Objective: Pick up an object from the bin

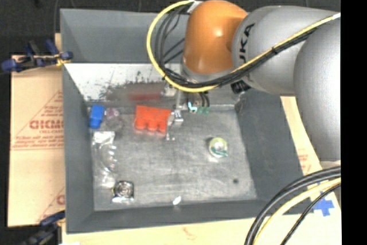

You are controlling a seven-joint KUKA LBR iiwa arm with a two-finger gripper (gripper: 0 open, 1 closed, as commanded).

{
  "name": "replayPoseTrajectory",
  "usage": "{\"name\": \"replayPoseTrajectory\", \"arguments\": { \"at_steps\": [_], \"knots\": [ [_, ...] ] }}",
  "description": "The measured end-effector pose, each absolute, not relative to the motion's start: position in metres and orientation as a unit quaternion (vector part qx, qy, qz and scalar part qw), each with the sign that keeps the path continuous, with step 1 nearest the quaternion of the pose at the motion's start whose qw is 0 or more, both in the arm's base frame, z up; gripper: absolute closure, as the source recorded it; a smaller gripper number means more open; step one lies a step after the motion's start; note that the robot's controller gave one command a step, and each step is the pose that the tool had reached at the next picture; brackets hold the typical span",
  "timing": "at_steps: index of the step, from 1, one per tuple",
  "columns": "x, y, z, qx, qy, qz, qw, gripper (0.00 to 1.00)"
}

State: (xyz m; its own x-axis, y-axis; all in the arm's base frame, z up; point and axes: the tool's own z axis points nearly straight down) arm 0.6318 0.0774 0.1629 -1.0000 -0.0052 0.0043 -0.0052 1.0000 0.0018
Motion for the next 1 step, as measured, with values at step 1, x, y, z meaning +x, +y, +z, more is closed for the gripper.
{"name": "replayPoseTrajectory", "arguments": {
  "at_steps": [1],
  "knots": [
    [0.6456,0.0909,0.0844,-0.117,-0.993,-0.002,-0.004,0.0]
  ]
}}
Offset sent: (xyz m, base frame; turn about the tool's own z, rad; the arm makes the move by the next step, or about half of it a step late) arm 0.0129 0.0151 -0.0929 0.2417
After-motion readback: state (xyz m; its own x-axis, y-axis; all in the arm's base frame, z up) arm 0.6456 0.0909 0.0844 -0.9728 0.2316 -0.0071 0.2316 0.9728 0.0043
